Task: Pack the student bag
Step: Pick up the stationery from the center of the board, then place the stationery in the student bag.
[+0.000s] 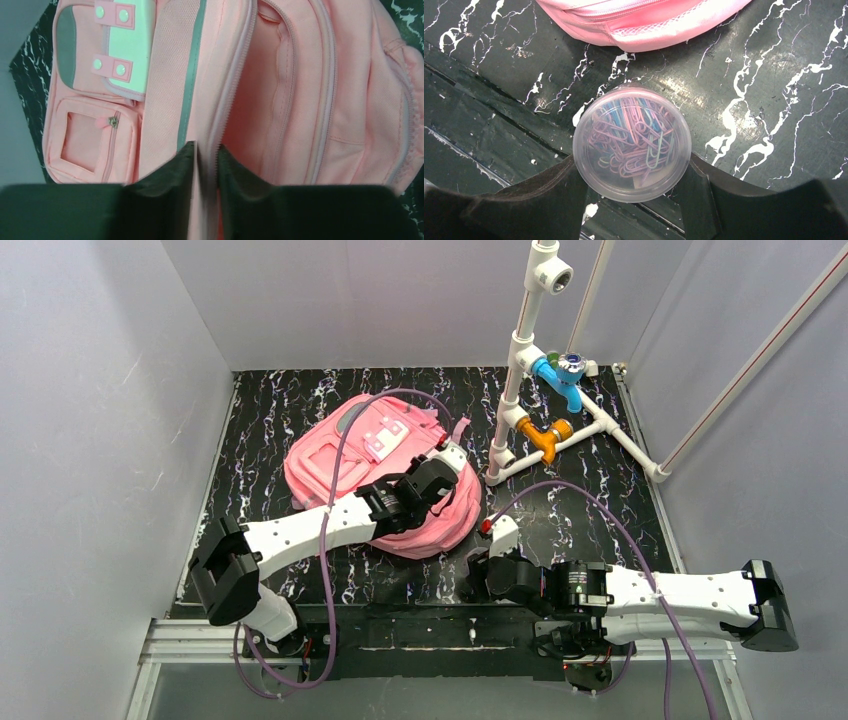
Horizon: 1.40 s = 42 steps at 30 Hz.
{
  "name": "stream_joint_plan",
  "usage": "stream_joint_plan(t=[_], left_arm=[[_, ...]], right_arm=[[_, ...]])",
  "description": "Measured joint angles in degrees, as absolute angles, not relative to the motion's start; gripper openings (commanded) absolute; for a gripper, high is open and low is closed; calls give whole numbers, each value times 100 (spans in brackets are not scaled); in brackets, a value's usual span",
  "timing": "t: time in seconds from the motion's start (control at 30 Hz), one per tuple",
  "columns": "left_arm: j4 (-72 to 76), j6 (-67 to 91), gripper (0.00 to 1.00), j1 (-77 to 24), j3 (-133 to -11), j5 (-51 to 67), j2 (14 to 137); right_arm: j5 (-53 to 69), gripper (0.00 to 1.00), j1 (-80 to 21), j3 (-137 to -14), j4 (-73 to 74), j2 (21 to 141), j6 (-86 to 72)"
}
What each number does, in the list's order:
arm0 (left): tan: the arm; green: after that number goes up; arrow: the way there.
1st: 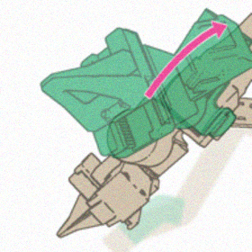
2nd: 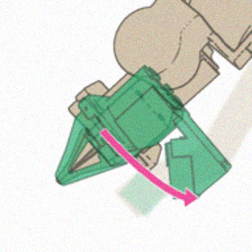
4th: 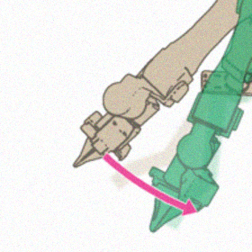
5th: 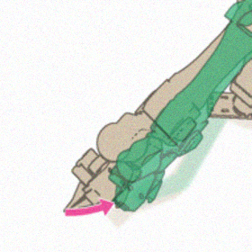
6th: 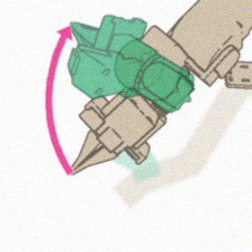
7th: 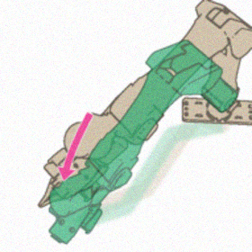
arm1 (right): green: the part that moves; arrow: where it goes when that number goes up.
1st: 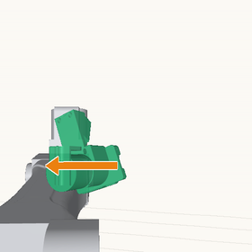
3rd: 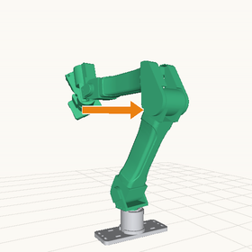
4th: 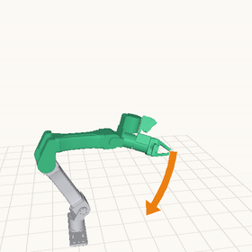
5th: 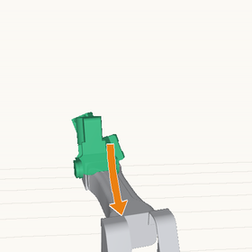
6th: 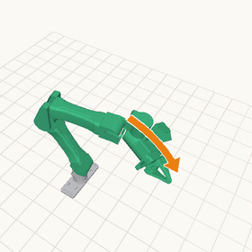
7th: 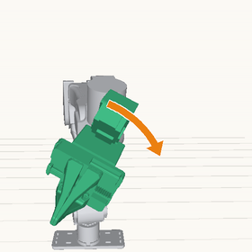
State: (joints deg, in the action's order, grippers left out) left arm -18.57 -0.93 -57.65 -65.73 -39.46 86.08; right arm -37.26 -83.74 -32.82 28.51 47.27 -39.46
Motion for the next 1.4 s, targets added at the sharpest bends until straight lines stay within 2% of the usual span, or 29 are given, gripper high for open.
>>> stream_joint_plan(t=[0.23,0.4,0.53,0.77,0.83,0.97,1.07,1.13,1.27,1.4], left_arm=[[-1925,-141,0,-5712,-6569,-3736,8517],[-2060,224,0,-5308,-6375,-2915,7627],[-2171,506,0,-4960,-6182,-2368,6886],[-2276,788,0,-4748,-5946,-1750,6523],[-2248,860,0,-4705,-5872,-1636,6462],[-2224,972,0,-4593,-5863,-1444,6407],[-2220,1052,0,-4547,-5857,-1319,6399],[-2222,1098,0,-4543,-5854,-1278,6399],[-2198,1170,0,-4488,-5798,-1251,6351],[-2174,1240,0,-4480,-5752,-1214,6305]], right_arm=[[-3728,25,-8374,-3573,2556,5026,-3573],[-3662,22,-8237,-4545,2091,5927,-2853],[-2980,20,-7363,-5113,1428,6504,-2324],[-1973,26,-6403,-5627,733,7470,-1660],[-1704,30,-6294,-5758,683,7756,-1522],[-1339,49,-6125,-5878,580,8272,-1197],[-1157,74,-5981,-5951,491,8525,-991],[-1066,85,-5911,-6123,491,8720,-864],[-945,95,-5793,-6276,471,8844,-753],[-856,93,-5789,-6239,445,8753,-766]])
